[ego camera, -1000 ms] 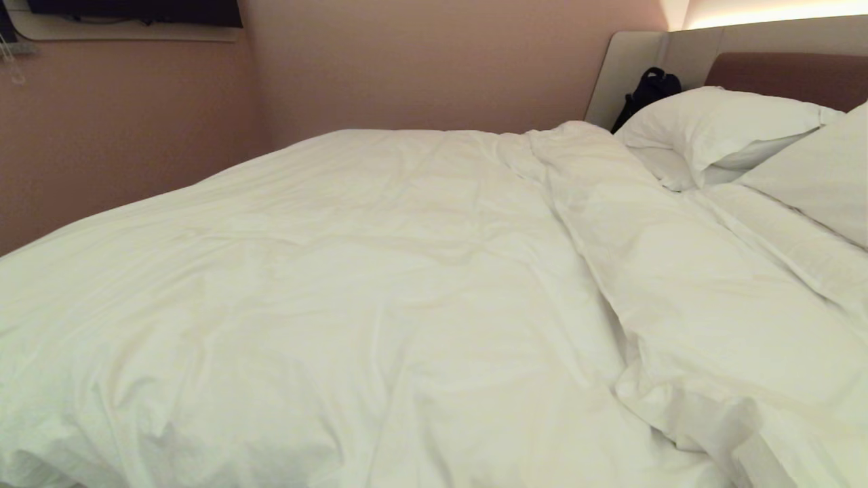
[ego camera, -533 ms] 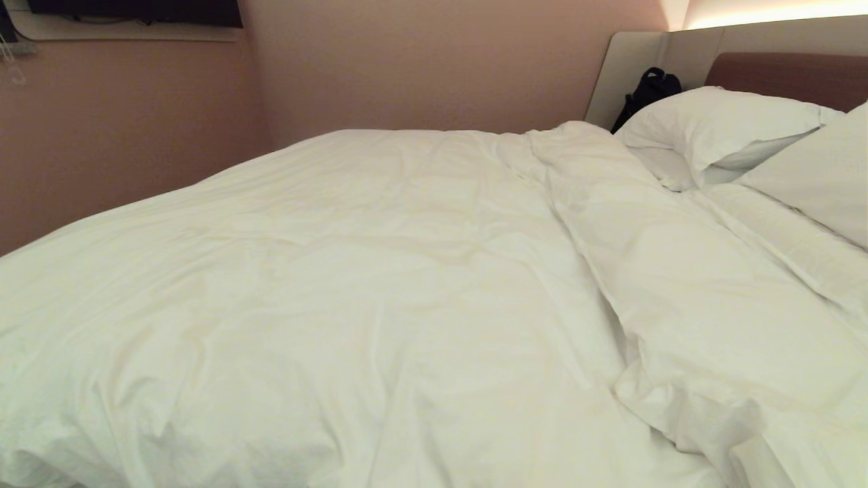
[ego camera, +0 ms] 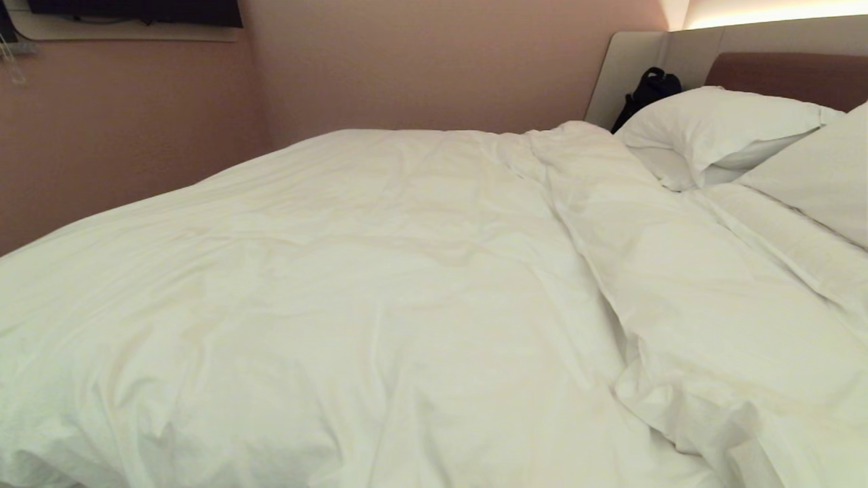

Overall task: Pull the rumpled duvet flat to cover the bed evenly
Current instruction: Flatten the corners of the folded blanket

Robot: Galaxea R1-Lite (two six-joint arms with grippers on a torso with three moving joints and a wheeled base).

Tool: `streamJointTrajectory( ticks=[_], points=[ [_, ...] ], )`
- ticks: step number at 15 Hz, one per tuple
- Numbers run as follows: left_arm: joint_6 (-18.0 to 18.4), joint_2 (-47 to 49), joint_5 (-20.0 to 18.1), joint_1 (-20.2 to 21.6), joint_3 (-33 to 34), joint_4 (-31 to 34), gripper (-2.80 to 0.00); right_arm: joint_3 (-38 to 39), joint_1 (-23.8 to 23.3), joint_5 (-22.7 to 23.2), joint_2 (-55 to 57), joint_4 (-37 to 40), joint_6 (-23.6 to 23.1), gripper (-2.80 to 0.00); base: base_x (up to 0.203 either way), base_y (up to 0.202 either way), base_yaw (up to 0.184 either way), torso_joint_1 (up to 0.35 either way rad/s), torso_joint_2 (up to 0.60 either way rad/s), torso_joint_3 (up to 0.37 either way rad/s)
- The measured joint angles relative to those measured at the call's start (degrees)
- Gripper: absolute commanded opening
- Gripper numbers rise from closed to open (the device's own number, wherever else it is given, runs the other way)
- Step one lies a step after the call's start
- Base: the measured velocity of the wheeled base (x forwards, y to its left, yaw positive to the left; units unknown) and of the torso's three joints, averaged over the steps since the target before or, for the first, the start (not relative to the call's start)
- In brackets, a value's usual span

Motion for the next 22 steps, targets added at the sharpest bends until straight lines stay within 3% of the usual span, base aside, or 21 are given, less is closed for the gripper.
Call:
streamJointTrajectory(
  ticks=[3,18,22],
  points=[
    [0.0,0.0,0.0,0.0,0.0,0.0,-2.8,0.4,0.0,1.0,0.0,0.0,0.1,-2.8,-0.045,0.0,0.001,0.006,0.0,0.001],
    [-0.1,0.0,0.0,0.0,0.0,0.0,-2.8,0.5,0.0,1.0,-0.1,0.0,1.2,-2.8,-0.191,0.0,0.001,0.001,0.0,0.001],
    [-0.1,0.0,0.0,0.0,0.0,0.0,-2.8,0.5,0.0,1.0,-0.1,0.0,1.6,-2.8,-0.024,0.0,0.001,-0.002,0.0,0.002]
  ],
)
